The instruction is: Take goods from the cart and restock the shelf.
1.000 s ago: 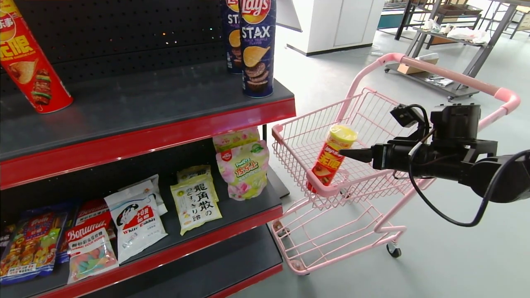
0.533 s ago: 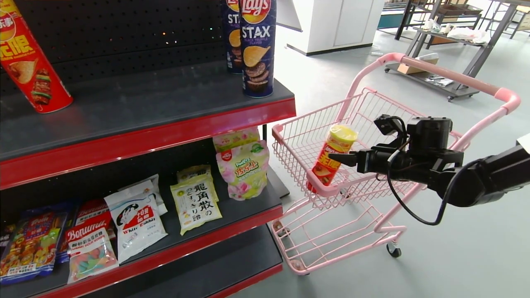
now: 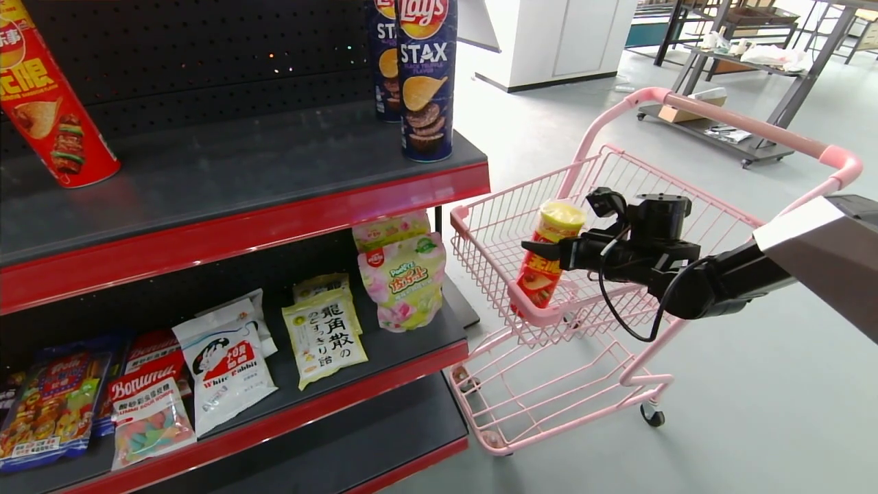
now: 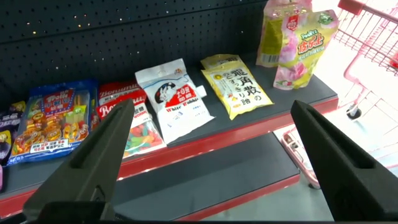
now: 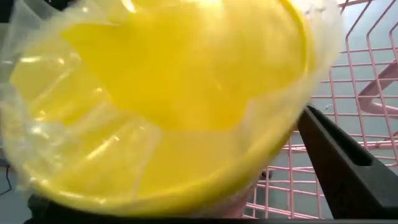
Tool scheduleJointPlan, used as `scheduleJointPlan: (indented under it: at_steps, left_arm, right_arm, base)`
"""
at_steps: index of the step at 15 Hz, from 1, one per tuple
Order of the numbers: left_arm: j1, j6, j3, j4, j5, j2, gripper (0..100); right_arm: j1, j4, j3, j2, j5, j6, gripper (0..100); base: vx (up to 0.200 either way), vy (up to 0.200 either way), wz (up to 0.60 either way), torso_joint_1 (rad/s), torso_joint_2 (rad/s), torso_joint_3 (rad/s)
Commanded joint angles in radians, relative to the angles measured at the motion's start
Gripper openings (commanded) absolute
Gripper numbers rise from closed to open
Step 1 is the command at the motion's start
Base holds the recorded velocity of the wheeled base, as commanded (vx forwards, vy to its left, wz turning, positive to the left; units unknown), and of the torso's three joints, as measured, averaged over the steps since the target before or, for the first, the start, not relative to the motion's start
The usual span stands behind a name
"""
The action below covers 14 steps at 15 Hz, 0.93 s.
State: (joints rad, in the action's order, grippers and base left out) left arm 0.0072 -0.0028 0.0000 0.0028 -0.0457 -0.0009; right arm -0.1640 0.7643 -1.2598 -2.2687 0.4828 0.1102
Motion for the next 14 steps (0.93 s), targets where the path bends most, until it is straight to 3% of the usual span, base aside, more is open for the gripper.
scheduleJointPlan:
  at_steps: [1,5,11,12,14]
  left_arm:
    - [0.0,0.0,0.0,0.0,0.0,0.001,100]
    - [0.0,0.0,0.0,0.0,0.0,0.001,100]
    - [0.0,0.0,0.0,0.0,0.0,0.001,100]
    - [0.0,0.0,0.0,0.0,-0.002,0.001,100]
    - [0.0,0.0,0.0,0.0,0.0,0.001,100]
  right_arm:
    - [-0.008,-0.002,-0.03,-0.043,-0.01,0.005,0]
    - [0.003,-0.016,-0.033,0.02,-0.024,-0.001,0]
    - [0.015,-0.385,-0.018,0.574,-0.079,-0.001,0]
    - [0.001,-0.402,0.023,0.658,-0.159,-0.006,0]
    - [-0.075,-0.496,0.145,0.854,-0.188,-0.03,0]
  base:
    - [0.0,0.0,0.0,0.0,0.0,0.0]
    - [0.0,0.0,0.0,0.0,0.0,0.0]
    - [0.0,0.0,0.0,0.0,0.0,0.0]
    - [0.0,0.0,0.0,0.0,0.0,0.0]
    - [0.0,0.0,0.0,0.0,0.0,0.0]
